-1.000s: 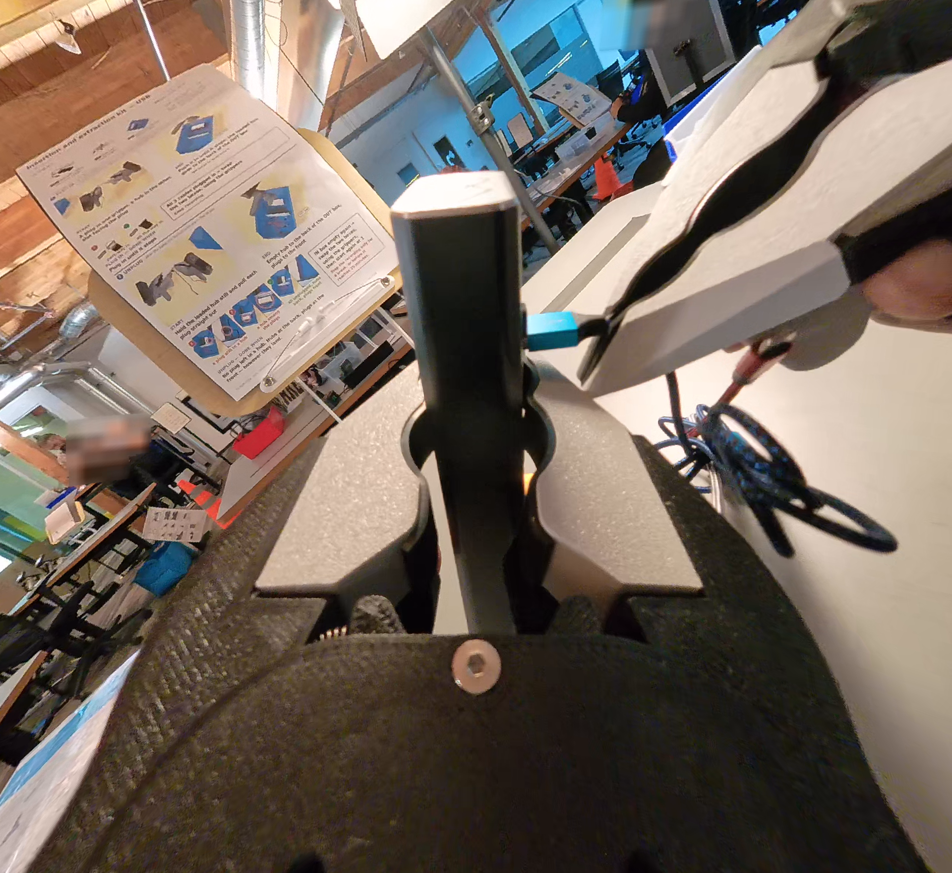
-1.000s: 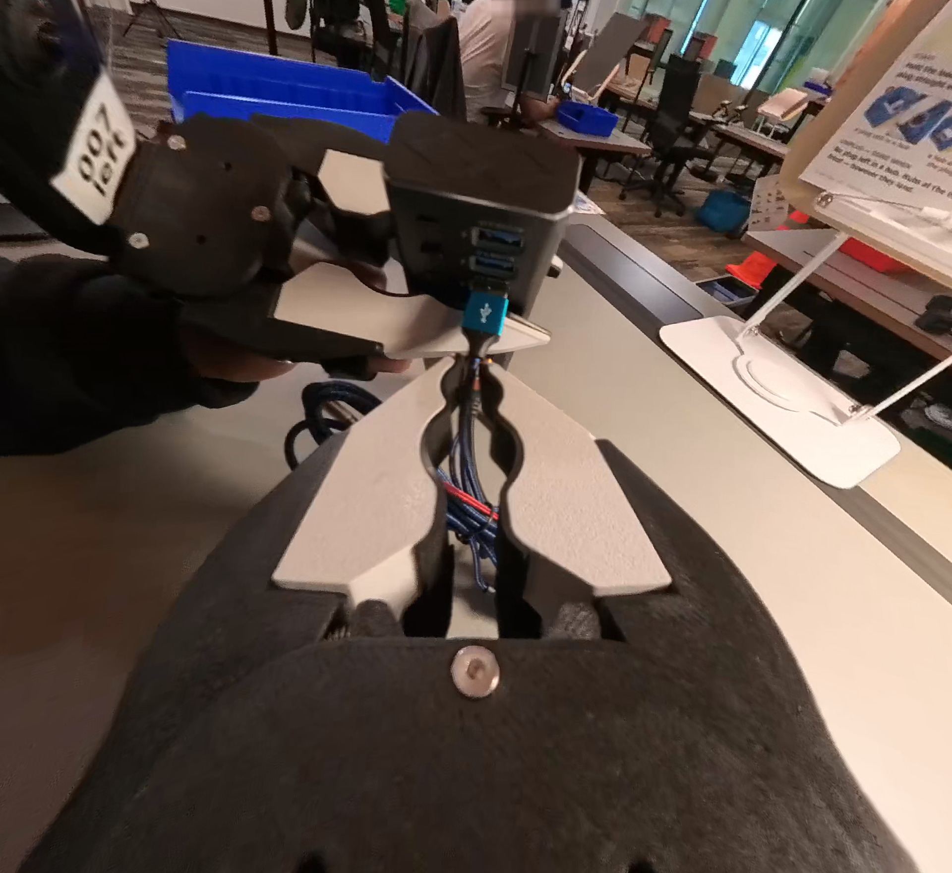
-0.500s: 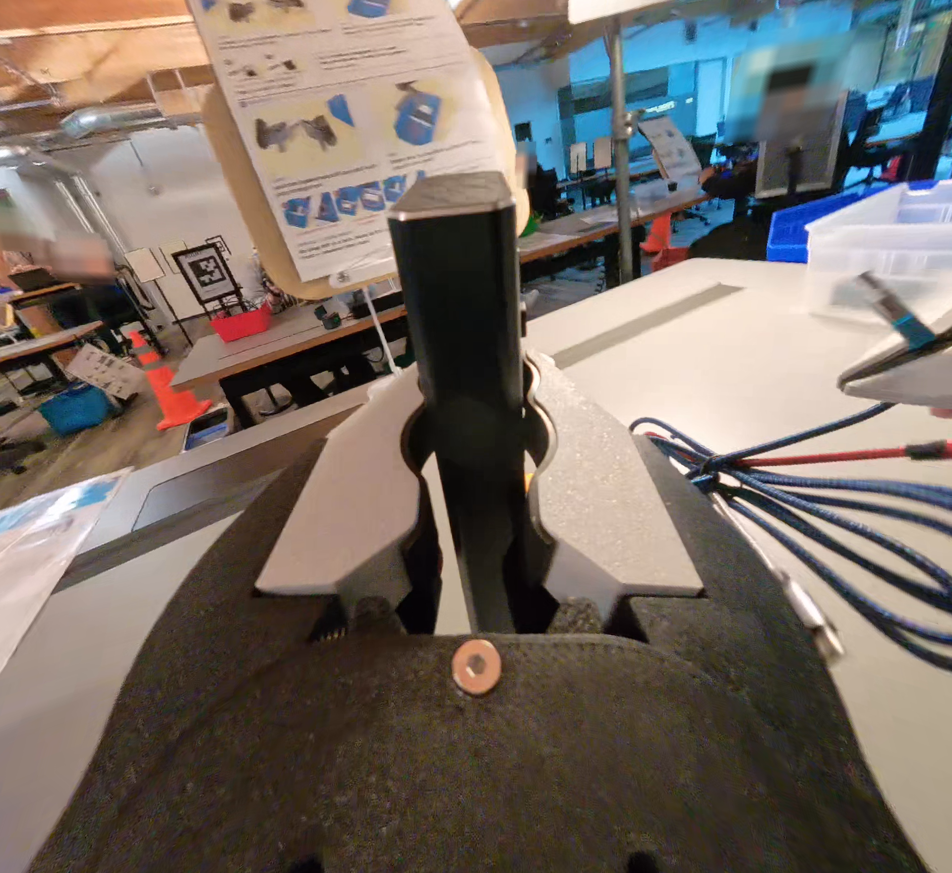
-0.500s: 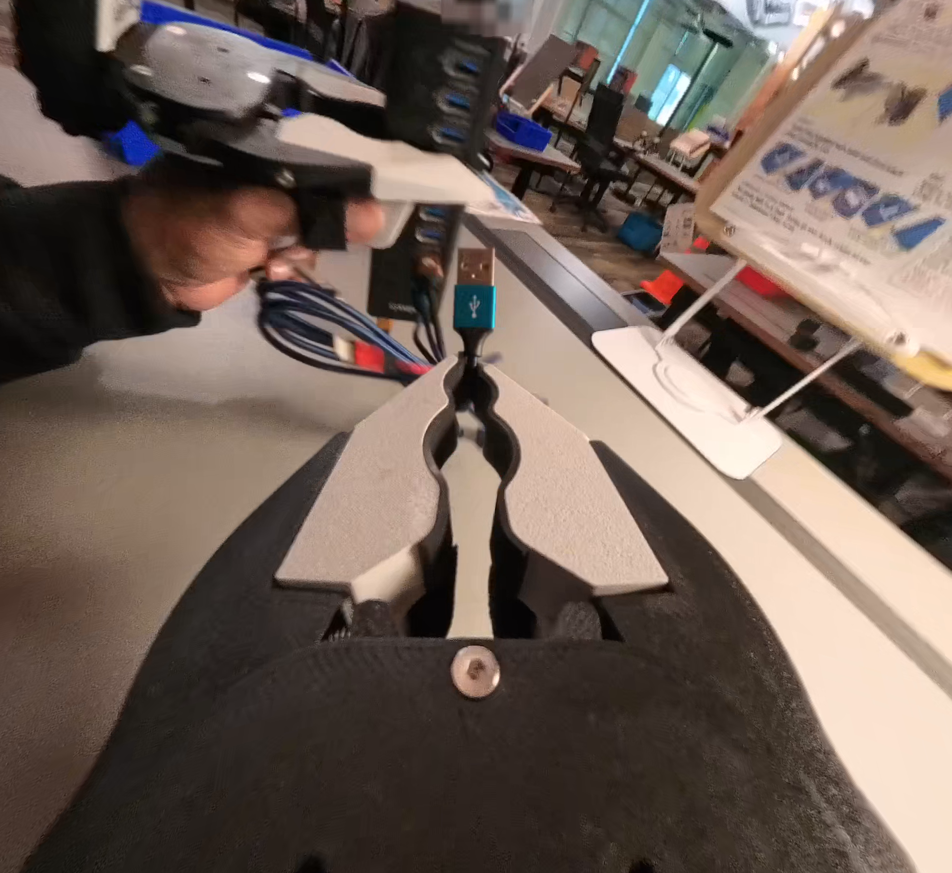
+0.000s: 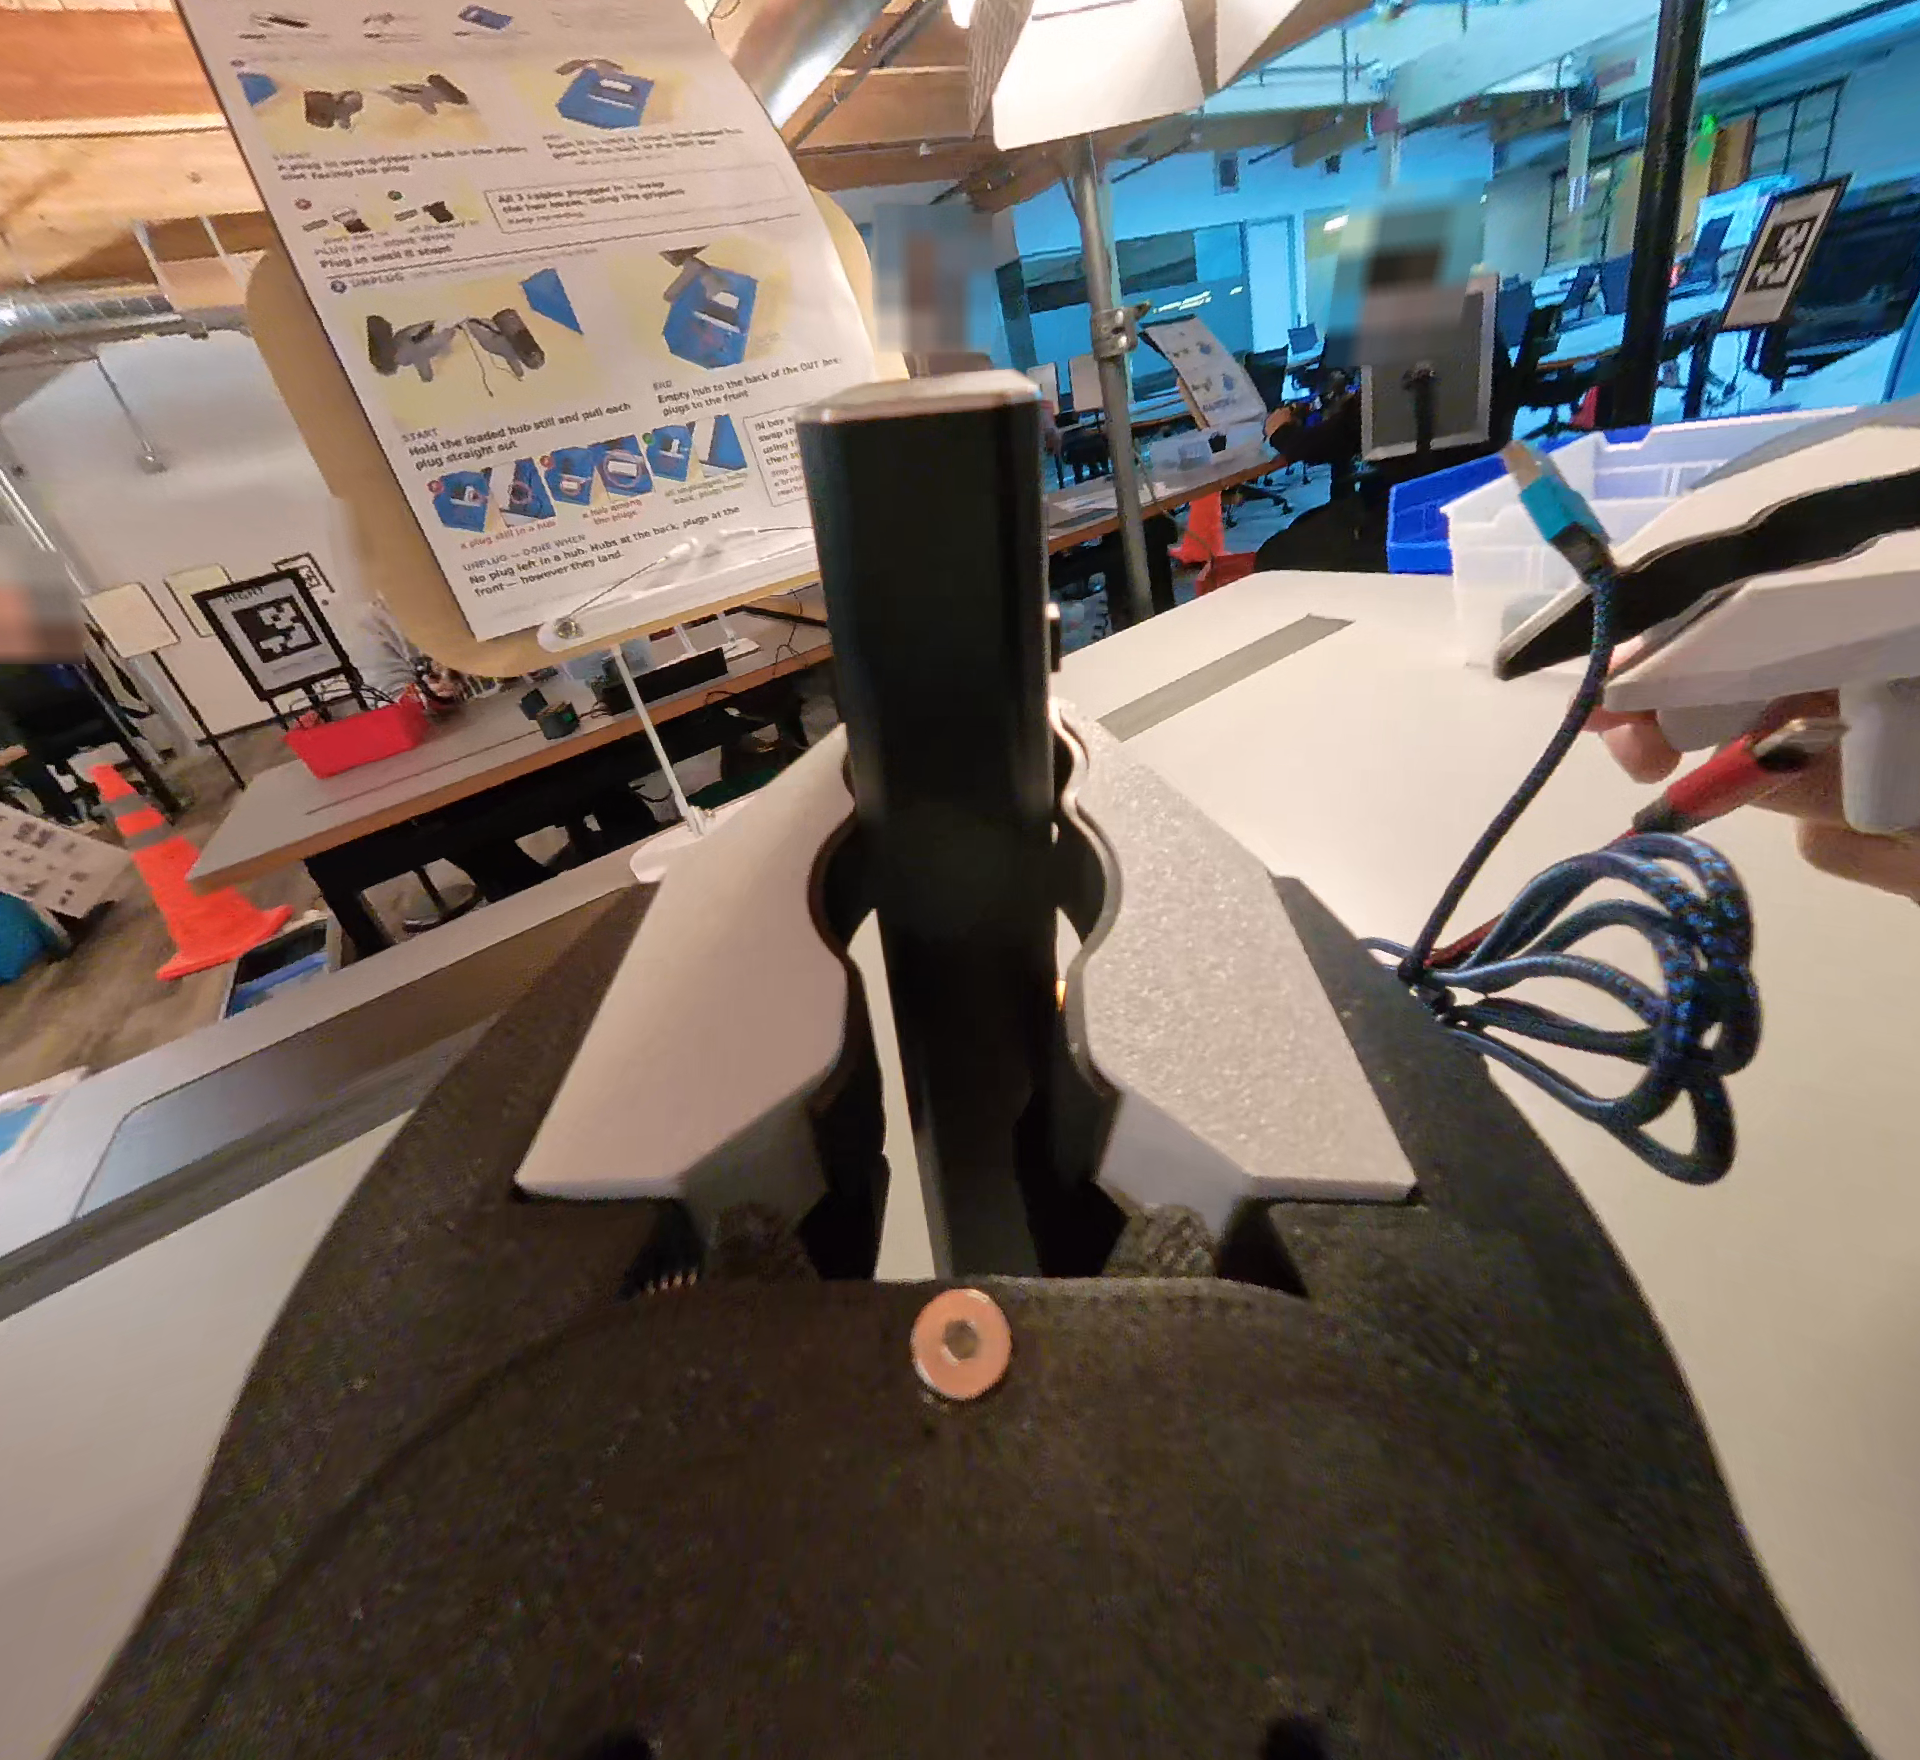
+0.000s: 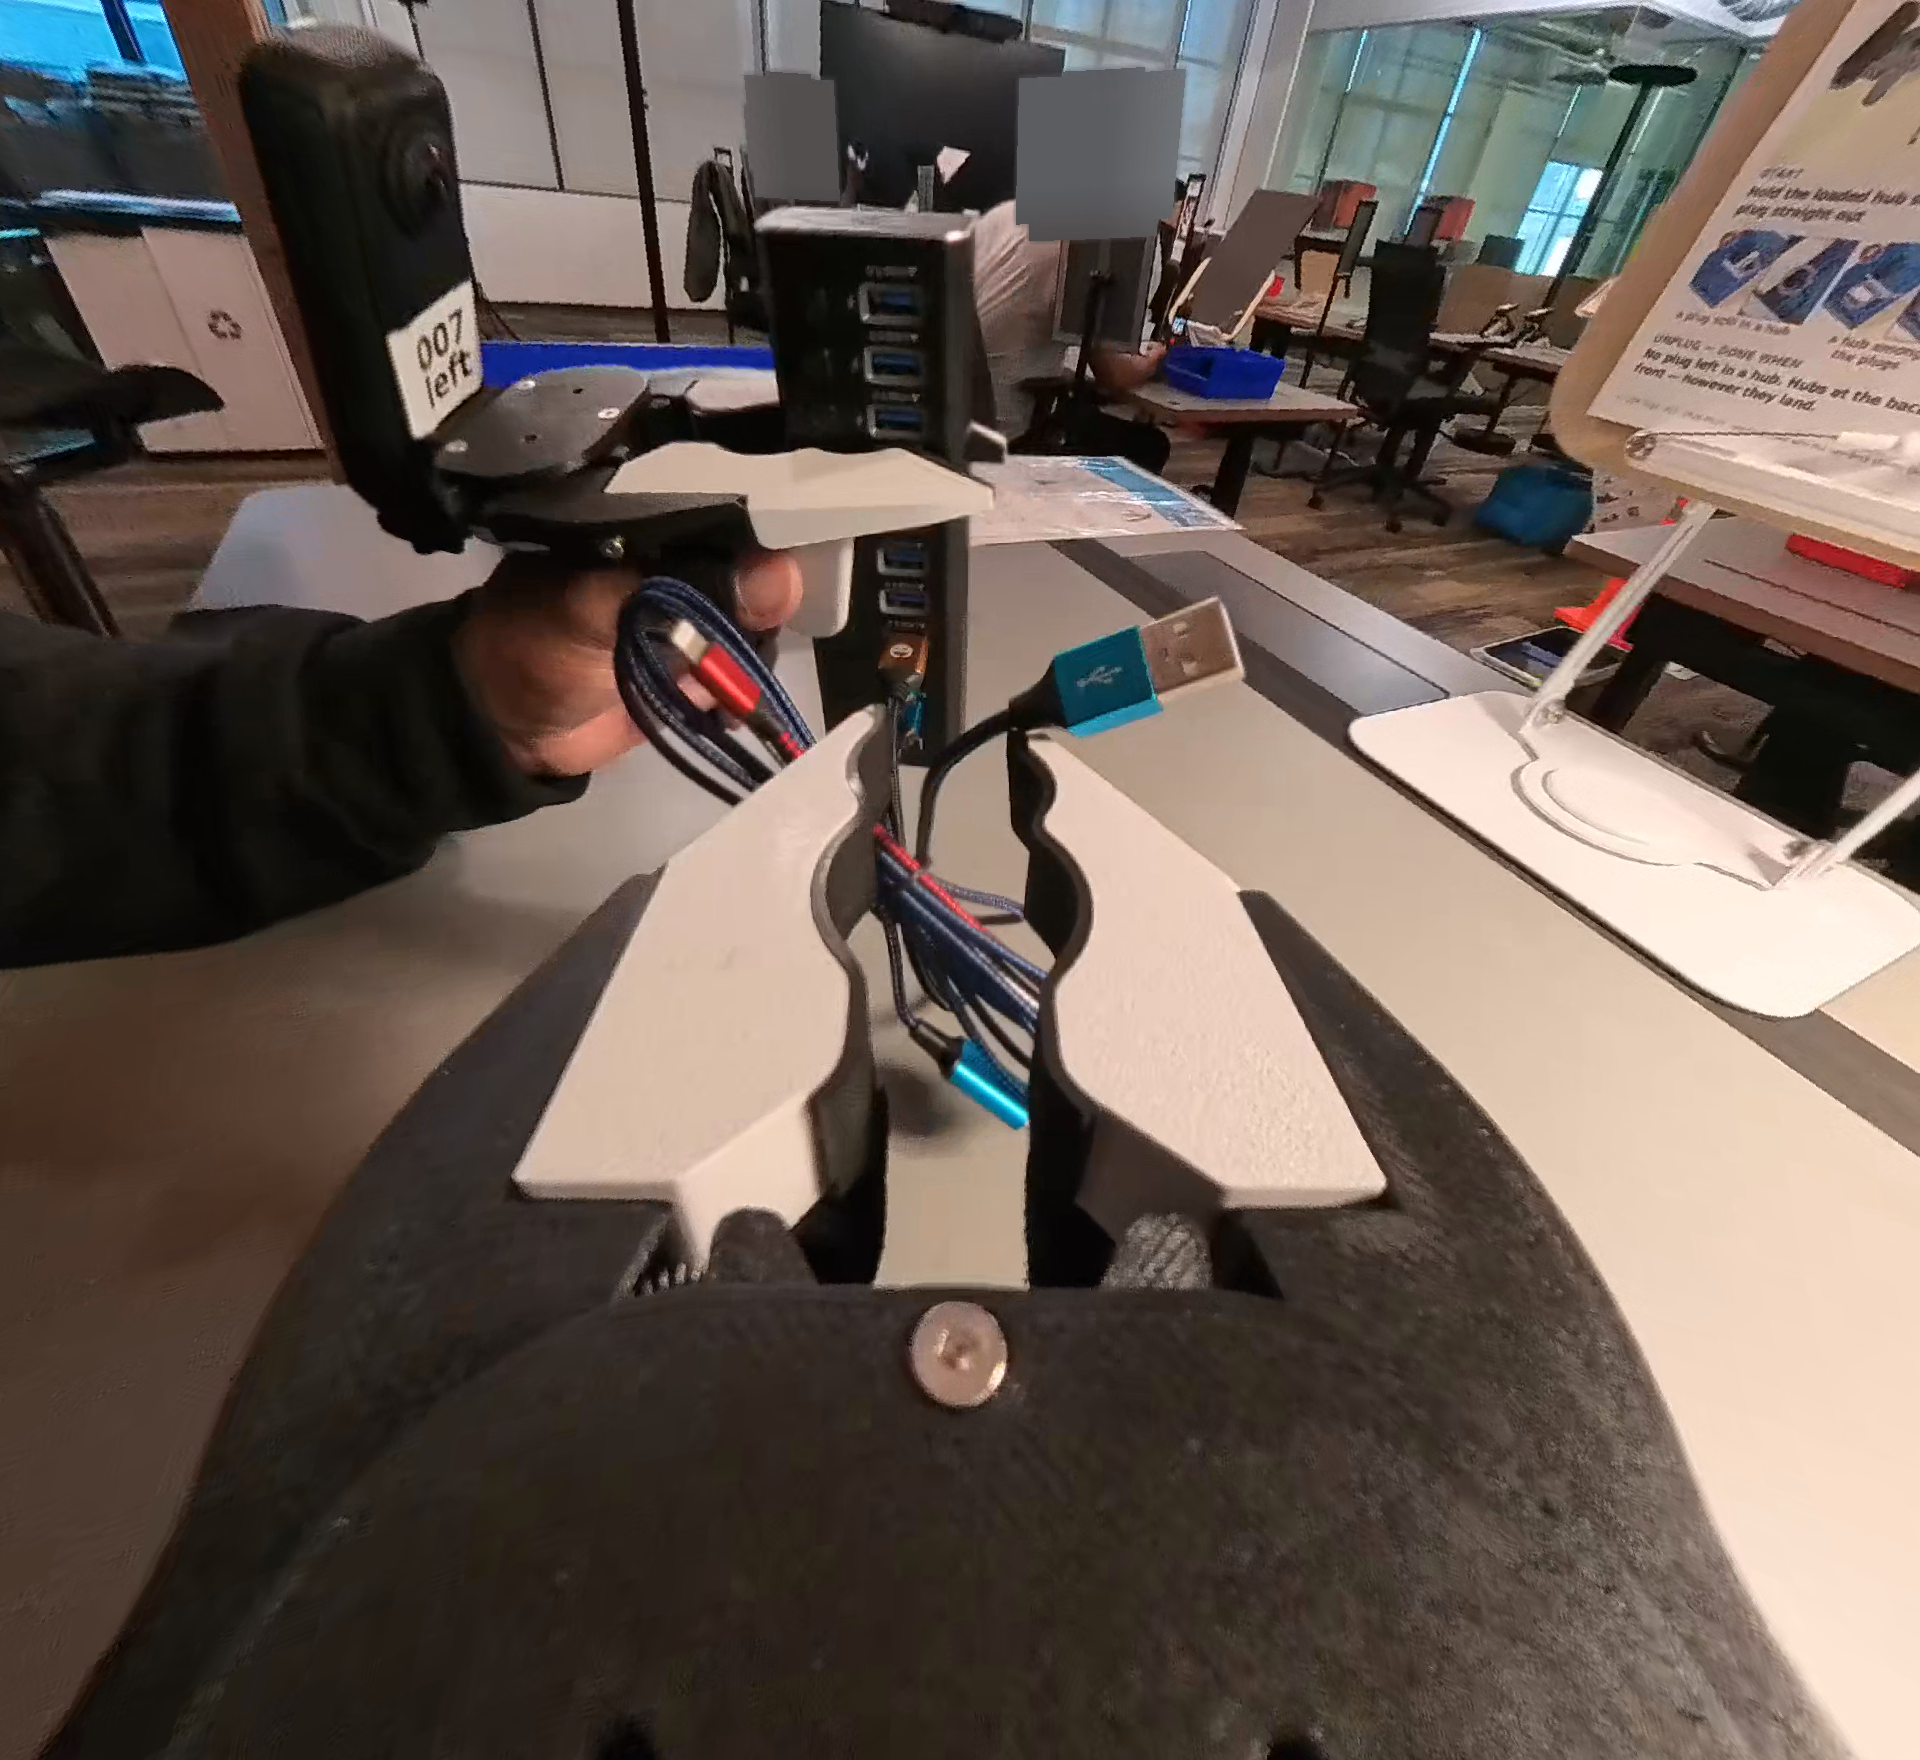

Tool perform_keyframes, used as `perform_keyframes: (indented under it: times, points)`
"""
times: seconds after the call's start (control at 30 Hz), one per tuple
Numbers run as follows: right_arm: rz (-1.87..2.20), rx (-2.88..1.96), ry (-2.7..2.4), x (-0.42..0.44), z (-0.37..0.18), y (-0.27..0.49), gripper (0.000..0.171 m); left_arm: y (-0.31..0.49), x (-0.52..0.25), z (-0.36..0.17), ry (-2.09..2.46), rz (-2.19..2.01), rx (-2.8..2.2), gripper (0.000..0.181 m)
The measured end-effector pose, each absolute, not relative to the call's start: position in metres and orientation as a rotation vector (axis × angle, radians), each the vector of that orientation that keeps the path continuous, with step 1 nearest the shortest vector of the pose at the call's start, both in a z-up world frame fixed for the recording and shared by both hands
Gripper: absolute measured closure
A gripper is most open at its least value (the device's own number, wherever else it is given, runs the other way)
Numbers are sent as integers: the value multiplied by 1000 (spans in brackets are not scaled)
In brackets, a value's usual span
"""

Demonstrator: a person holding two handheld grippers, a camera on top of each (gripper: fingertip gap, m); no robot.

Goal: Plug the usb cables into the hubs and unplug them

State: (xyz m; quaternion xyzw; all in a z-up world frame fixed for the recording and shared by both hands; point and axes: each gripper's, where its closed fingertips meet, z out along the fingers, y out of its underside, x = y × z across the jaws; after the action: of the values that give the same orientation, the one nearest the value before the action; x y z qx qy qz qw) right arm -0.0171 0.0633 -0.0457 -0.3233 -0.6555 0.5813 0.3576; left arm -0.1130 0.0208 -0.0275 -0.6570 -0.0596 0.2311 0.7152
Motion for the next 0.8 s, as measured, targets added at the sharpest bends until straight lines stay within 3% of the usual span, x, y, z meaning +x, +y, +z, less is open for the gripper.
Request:
perform_keyframes:
  times: [0.23,0.6,0.8]
  points:
    - [1618,-820,-1594,-9,-21,77,145,15,-126,-30,-151,580,-1455,151]
    - [1448,-1008,-1615,-32,-53,109,146,38,-68,-26,94,376,-1398,152]
    - [1503,-957,-1456,-19,-6,131,147,41,-67,-30,105,407,-1429,151]
